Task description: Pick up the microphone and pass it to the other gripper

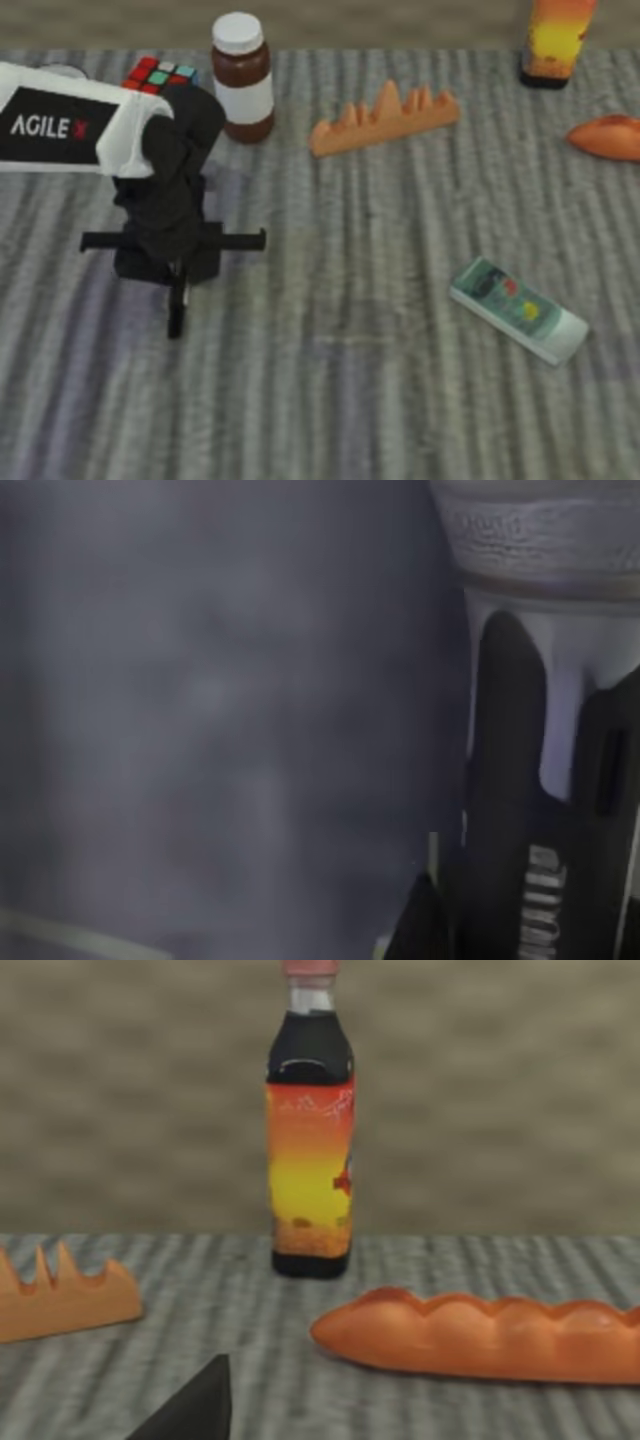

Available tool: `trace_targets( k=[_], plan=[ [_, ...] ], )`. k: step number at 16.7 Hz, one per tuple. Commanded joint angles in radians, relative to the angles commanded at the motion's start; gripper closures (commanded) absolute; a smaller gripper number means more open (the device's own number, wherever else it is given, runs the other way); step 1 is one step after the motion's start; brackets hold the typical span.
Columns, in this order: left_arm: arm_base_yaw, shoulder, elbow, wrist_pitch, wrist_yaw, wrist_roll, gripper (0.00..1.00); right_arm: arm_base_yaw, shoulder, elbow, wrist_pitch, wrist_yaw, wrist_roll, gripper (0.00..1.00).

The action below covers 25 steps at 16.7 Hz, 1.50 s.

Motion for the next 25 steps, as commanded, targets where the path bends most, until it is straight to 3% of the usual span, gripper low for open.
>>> trace_targets(
  k=[3,7,19,22,25],
  plan=[
    [0.0,-0.011,-0.013,0.064,0.024,0.015,1.0,0.0,0.0,0.0,0.0,0.0,0.0,0.0],
    [0.005,-0.047,-0.061,0.283,0.104,0.063,1.0,0.0,0.0,0.0,0.0,0.0,0.0,0.0],
    [0.039,-0.28,-0.361,1.307,0.45,0.279,1.0,0.0,0.0,0.0,0.0,0.0,0.0,0.0],
    [0.047,-0.342,-0.407,1.448,0.506,0.32,1.0,0.0,0.0,0.0,0.0,0.0,0.0,0.0],
    [0.049,-0.366,-0.423,1.494,0.526,0.335,1.0,0.0,0.0,0.0,0.0,0.0,0.0,0.0]
  ],
)
